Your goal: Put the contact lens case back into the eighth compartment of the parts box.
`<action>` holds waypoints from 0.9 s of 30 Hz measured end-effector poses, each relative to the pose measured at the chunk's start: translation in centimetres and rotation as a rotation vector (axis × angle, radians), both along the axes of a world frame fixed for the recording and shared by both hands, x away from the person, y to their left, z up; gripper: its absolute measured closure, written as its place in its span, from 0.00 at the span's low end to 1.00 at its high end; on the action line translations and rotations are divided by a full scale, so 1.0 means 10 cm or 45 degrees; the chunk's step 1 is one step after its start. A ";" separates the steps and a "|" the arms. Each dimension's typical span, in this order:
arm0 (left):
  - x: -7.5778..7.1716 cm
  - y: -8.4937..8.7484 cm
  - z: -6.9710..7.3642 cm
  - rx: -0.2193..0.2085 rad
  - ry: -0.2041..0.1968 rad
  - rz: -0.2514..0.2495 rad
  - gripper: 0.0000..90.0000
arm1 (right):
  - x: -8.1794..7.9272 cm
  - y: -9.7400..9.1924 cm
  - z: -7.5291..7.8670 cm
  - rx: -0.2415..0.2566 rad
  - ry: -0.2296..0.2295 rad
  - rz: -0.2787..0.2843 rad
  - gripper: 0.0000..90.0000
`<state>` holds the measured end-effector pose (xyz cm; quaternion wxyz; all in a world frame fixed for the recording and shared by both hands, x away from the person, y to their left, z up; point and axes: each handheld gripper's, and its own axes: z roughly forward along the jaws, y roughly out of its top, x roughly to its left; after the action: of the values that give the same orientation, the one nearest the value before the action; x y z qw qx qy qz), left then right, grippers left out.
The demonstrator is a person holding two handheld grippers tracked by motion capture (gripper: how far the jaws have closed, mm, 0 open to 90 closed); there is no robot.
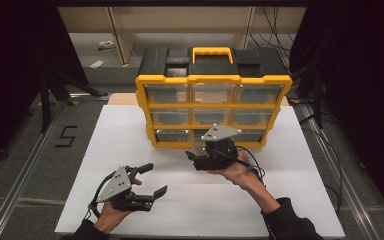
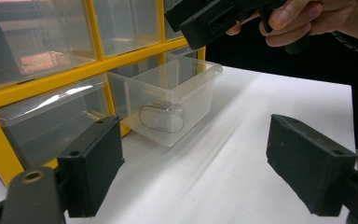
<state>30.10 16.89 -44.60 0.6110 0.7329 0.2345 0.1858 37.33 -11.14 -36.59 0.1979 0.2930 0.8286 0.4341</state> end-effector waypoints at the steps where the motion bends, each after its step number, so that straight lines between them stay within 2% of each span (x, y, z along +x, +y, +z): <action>1: 0.00 0.00 0.00 0.001 0.000 0.001 0.20 | -0.01 0.00 0.00 0.003 0.000 0.003 0.30; 27: 0.00 0.00 0.00 0.002 0.003 0.003 0.20 | -0.20 -0.03 -0.04 0.067 -0.005 0.059 0.29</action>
<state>30.13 16.86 -44.65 0.6100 0.7333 0.2360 0.1857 35.35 -11.43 -36.99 0.1817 0.2780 0.8230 0.4608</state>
